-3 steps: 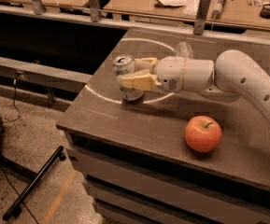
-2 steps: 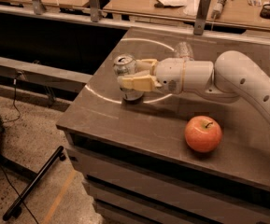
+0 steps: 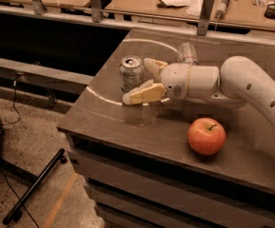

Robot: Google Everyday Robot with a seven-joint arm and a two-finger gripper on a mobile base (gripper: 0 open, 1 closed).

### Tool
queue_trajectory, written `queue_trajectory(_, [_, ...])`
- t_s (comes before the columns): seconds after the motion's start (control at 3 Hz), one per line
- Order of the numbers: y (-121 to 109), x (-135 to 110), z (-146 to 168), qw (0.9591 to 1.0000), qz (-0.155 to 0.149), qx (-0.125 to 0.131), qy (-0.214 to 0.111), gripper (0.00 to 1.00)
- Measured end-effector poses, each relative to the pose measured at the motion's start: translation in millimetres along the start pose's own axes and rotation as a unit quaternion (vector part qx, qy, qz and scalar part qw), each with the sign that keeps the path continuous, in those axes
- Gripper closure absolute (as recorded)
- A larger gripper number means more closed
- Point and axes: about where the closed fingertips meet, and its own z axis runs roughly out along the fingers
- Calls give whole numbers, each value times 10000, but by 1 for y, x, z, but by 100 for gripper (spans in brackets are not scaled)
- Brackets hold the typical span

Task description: Place 7up can upright

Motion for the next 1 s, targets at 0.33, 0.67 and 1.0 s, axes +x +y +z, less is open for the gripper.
queue_trajectory(0.33, [-4, -6, -14, 9998, -62, 102, 172, 0])
queue_trajectory(0.67, [-16, -39, -54, 9979, -269, 438, 394, 0])
queue_trajectory(1.0, [-16, -39, -54, 9979, -269, 438, 394, 0])
